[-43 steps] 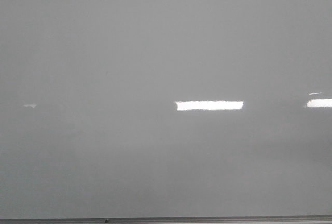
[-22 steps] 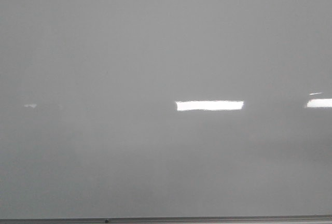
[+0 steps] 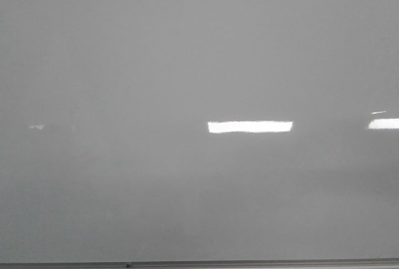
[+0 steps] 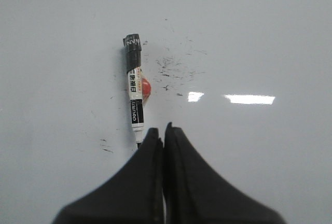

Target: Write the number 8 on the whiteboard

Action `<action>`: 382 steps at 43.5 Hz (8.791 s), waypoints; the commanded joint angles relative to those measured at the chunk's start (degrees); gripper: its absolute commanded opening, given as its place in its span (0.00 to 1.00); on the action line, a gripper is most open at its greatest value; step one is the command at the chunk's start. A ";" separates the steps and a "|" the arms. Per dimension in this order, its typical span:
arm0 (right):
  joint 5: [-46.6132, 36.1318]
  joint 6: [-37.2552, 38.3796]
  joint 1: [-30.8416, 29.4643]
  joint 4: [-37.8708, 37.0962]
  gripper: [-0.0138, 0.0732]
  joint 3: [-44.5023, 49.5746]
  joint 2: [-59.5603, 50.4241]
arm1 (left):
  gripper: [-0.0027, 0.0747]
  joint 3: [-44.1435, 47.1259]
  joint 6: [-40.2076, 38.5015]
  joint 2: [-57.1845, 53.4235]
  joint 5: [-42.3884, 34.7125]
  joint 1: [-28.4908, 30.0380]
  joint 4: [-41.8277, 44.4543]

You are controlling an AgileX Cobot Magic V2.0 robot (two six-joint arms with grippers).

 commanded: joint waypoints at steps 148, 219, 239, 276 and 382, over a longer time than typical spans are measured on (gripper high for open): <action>10.56 -0.01 0.39 -0.28 0.82 -32.32 26.00 | 0.01 -39.19 0.46 82.10 -9.74 5.04 1.71; 47.83 -48.48 45.50 29.67 0.81 -74.42 74.15 | 0.01 -45.61 27.21 58.83 20.99 -57.90 -4.94; 50.09 -49.10 45.43 29.67 0.13 -75.45 77.38 | 0.07 -45.61 27.21 58.72 18.08 -57.90 -4.94; 42.68 -63.69 15.92 60.41 0.08 -55.64 69.42 | 0.01 -25.62 12.13 23.41 7.46 -49.83 -8.12; 28.48 -89.48 19.45 90.91 0.08 -57.35 101.01 | 0.01 -20.83 11.07 11.99 7.75 -49.59 -7.91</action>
